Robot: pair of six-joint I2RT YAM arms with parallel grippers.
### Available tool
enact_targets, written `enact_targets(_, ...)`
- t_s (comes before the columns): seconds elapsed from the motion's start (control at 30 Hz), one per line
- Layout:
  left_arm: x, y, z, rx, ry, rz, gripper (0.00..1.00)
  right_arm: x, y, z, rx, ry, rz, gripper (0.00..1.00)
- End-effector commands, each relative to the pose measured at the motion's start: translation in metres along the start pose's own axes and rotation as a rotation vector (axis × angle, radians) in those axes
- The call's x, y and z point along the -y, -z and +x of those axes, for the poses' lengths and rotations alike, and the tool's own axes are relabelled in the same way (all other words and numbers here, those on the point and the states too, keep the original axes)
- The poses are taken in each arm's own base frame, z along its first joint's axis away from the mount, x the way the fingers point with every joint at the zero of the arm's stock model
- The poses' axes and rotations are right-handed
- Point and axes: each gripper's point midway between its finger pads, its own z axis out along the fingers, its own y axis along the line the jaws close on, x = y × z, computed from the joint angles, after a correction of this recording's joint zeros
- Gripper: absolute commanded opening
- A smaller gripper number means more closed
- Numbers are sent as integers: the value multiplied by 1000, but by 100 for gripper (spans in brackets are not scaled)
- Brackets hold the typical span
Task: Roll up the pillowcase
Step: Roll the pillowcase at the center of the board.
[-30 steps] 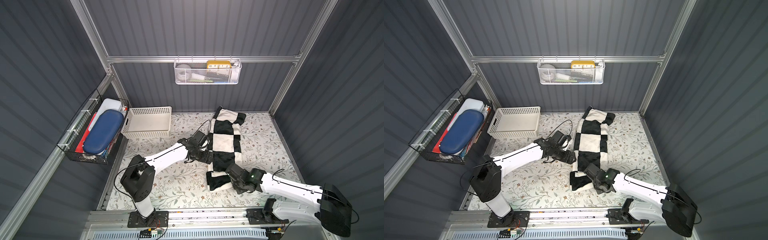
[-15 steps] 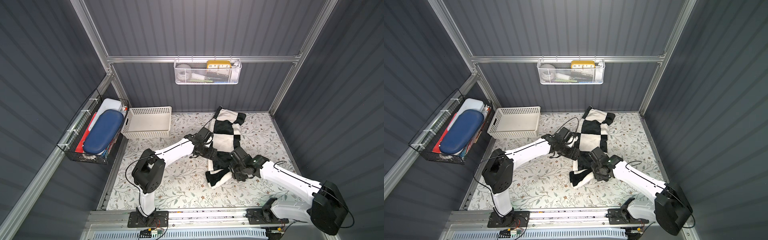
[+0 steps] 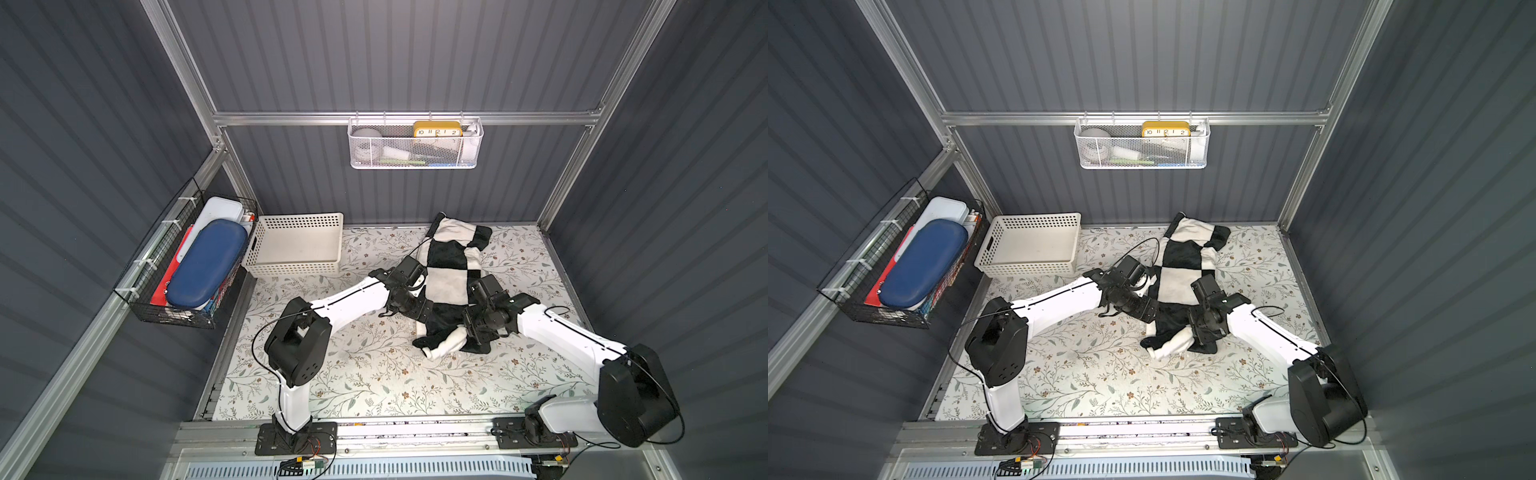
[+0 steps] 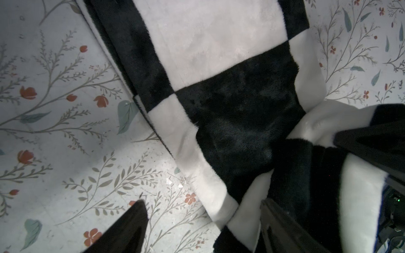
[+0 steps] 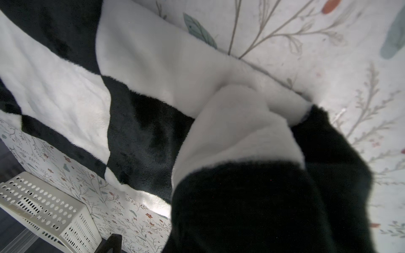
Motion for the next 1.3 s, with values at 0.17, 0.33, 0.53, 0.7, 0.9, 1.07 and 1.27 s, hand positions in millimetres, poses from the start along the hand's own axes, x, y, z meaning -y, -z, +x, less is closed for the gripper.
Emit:
enact_targets(0.17, -8, 4, -4, -20, -6, -38, 84, -47, -2, -11, -35, 56, -39, 0)
enact_targets(0.33, -17, 29, -16, 35, 18, -126, 85, -46, -11, -22, -19, 76, 25, 7)
enact_targets(0.53, -24, 69, -29, 100, 5, -221, 86, -32, -16, -32, -13, 92, 82, 26)
enact_targets(0.7, 2, 85, -31, 107, -34, -128, 85, -30, -27, -34, -18, 108, 97, 36)
enact_targets(0.9, 79, 73, 4, 58, -268, 23, 76, -47, -41, -42, -4, 91, 57, 43)
enact_targets(1.07, 105, 59, 25, -6, -259, 267, 30, -61, -42, -42, -10, 112, 44, 33)
enact_targets(1.27, 51, 6, -14, 53, -130, 189, 20, -58, -45, -37, -38, 115, 38, 34)
